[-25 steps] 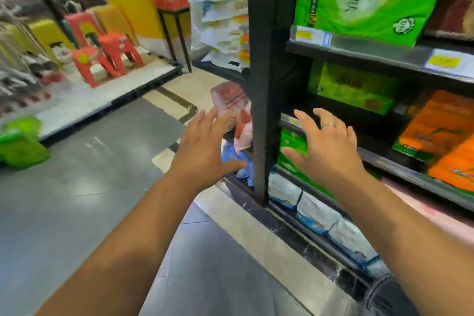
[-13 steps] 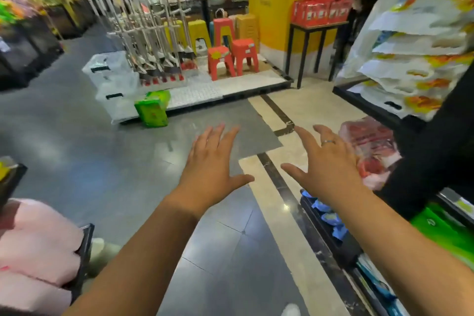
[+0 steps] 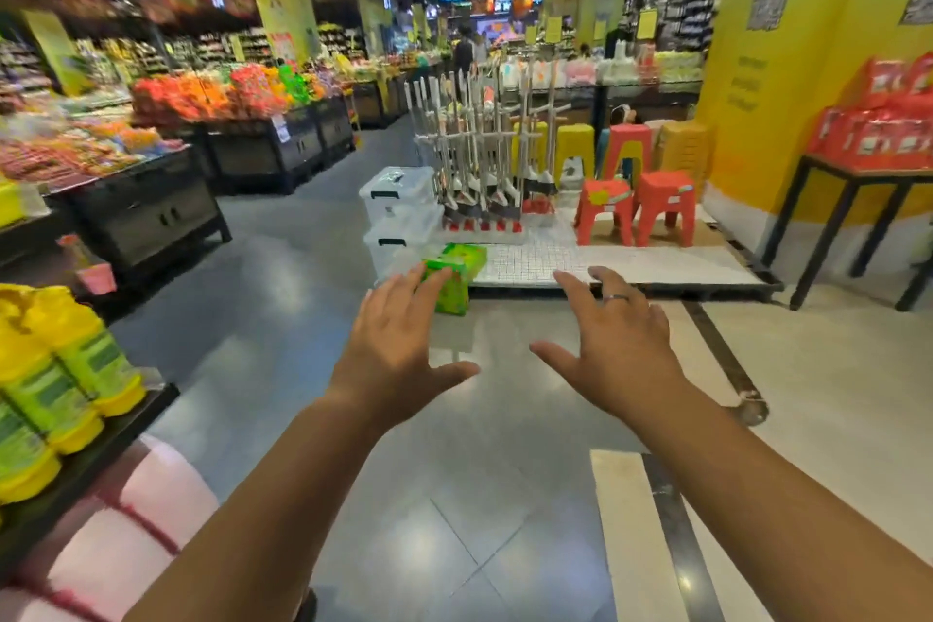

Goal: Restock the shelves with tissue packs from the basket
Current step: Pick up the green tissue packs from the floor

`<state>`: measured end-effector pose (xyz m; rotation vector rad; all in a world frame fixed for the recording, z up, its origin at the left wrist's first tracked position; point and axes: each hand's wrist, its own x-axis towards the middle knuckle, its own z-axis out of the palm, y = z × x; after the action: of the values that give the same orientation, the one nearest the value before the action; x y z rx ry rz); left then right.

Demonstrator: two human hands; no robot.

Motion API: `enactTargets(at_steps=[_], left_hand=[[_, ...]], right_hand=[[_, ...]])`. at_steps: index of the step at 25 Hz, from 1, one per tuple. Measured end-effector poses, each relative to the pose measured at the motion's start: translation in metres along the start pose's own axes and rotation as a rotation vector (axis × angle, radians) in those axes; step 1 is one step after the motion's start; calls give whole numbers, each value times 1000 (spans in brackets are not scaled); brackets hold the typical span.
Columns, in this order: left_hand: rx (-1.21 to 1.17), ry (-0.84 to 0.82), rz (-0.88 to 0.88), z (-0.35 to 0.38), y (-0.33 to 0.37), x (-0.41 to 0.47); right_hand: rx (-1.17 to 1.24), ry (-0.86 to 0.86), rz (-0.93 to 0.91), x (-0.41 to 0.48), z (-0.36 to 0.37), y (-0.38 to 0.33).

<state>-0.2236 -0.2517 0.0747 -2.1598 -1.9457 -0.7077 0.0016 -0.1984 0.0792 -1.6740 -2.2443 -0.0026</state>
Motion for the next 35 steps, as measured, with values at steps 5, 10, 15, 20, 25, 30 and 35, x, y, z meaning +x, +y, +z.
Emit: enactTargets(at_steps=[5,10,15,20,25,30,35], left_hand=[[37,-19,-73,35,-49,84],[30,-75,-123,87,-119,176],[46,-114,-124,139,-208,279],[47,-138,-100,179,-300,402],[54,-199,-105,244,-371,505],[68,-254,-152,325,-443,630],[4,-327,-221,390,-516,741]], right_hand=[[19,-66,-53,112,38,-2],[-8,-108,-64,228,94,-11],[-31,-144,-55,357,151,-38],[0,-175,-27,498,204,-67],[27,-210,-21,624,274,-69],[41,-269,-58,779,357,-58],[55,-364,-84,918,424,-54]])
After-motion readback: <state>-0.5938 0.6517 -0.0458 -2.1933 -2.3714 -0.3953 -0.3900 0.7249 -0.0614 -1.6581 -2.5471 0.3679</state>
